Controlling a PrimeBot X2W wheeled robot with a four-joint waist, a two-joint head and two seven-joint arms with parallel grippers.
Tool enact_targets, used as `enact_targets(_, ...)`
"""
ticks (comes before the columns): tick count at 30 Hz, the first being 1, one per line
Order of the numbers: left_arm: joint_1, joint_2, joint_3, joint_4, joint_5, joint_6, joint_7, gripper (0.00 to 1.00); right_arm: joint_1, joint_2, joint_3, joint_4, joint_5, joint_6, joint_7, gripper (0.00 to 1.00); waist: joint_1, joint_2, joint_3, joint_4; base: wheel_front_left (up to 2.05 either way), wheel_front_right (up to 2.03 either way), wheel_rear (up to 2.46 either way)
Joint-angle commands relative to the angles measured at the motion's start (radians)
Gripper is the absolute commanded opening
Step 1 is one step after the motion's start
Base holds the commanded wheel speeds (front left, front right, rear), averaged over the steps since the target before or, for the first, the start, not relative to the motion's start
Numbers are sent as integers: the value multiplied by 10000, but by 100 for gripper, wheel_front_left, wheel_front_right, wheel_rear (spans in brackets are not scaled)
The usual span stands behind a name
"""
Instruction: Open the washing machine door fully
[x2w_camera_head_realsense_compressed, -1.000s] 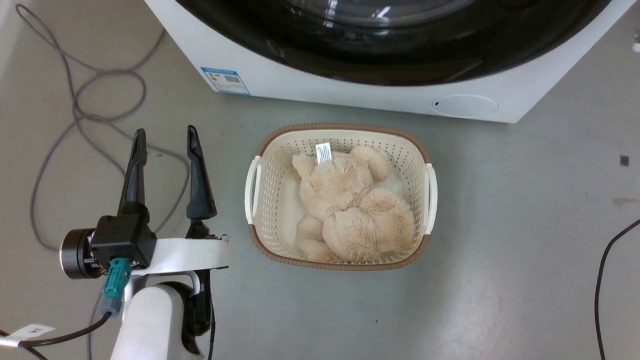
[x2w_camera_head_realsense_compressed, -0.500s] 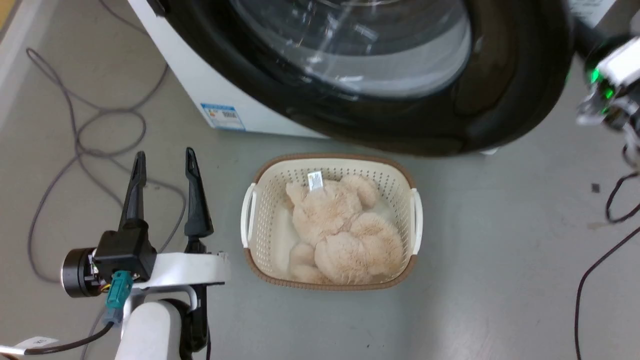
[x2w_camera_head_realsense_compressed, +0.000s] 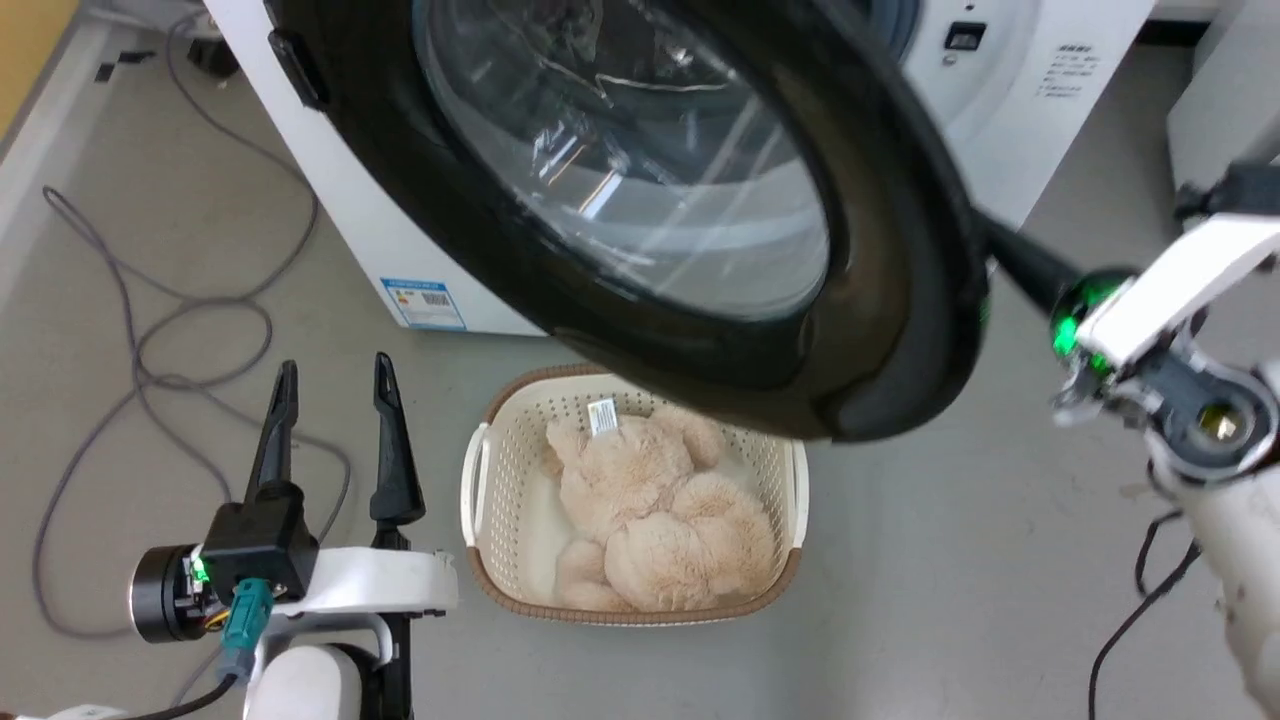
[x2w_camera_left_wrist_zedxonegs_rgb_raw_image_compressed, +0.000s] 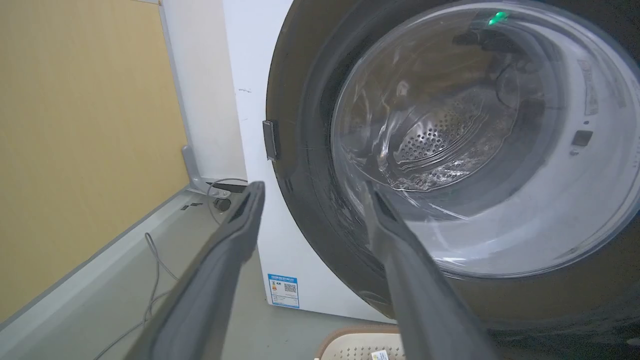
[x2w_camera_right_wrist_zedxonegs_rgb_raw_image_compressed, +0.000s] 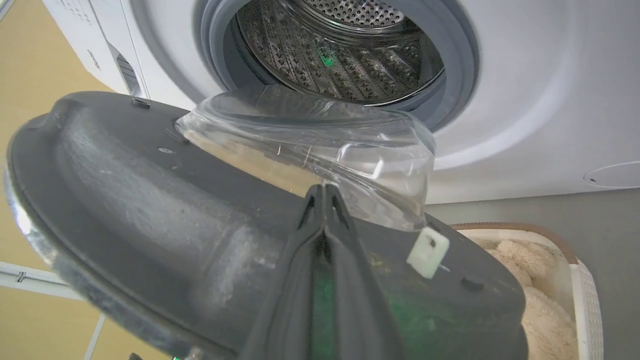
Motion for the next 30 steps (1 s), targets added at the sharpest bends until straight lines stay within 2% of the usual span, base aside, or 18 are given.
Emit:
enact_targets(1,133,10,13,32,74,-58,-53,100,338,65,79,-189,101,65,15,0,0,0,-104,-49,0,0,0)
enact_targets(19,688,10,48,357,148,-177,-53,100,3112,629,1492,-3174,70,65,-154,0,0,0,-917,-243,0,0,0)
enact_targets(30,861,10,40,488,181,-211,-53,100,4027,1032,2675,-4252,-110,65,-386,0,0,0,-1164,-288,0,0,0)
